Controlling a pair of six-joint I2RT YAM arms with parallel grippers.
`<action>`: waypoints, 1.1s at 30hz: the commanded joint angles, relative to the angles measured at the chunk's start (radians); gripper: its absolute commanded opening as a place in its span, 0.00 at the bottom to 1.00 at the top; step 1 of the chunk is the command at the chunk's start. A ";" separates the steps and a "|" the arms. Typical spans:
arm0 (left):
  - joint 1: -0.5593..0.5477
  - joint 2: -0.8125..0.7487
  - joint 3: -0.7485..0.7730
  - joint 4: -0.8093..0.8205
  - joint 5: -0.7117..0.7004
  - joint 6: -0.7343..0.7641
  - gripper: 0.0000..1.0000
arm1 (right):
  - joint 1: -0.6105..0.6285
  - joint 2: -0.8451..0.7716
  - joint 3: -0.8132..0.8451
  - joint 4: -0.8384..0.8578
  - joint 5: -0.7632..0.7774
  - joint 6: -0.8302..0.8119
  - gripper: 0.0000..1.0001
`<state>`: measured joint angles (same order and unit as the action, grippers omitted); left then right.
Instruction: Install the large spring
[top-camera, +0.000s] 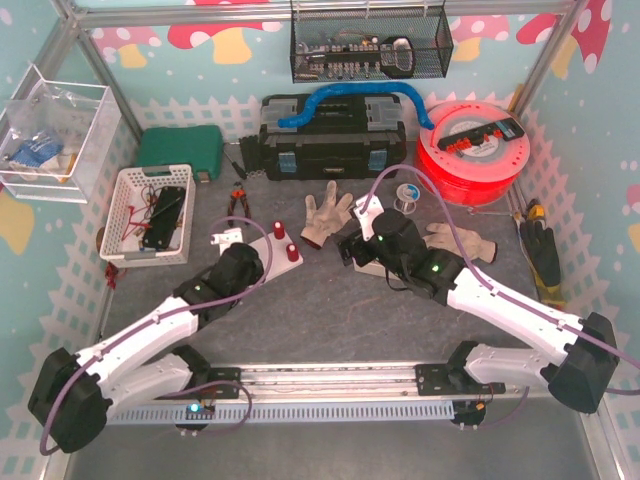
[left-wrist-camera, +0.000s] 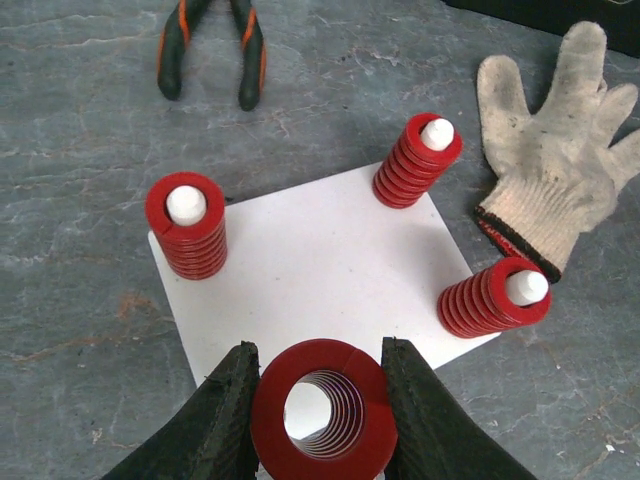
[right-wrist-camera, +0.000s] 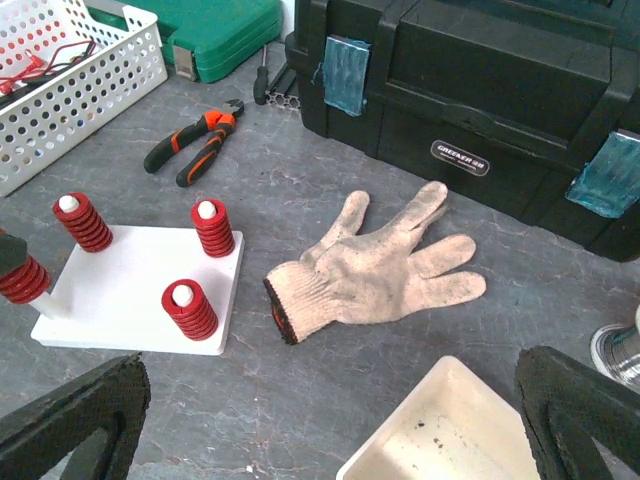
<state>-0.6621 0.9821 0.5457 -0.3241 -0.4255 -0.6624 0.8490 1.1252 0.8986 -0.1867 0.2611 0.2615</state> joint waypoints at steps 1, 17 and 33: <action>0.027 -0.032 -0.020 0.002 0.003 0.002 0.00 | -0.005 -0.018 -0.017 0.013 0.022 0.036 0.99; 0.053 -0.014 -0.035 0.014 0.062 0.061 0.00 | -0.005 -0.001 -0.014 0.004 0.036 0.065 0.99; 0.104 0.019 0.033 0.055 0.148 0.147 0.51 | -0.006 0.039 0.035 -0.029 0.119 0.151 0.99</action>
<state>-0.5762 1.0302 0.5072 -0.2852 -0.3080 -0.5648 0.8490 1.1400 0.8906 -0.1928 0.3012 0.3618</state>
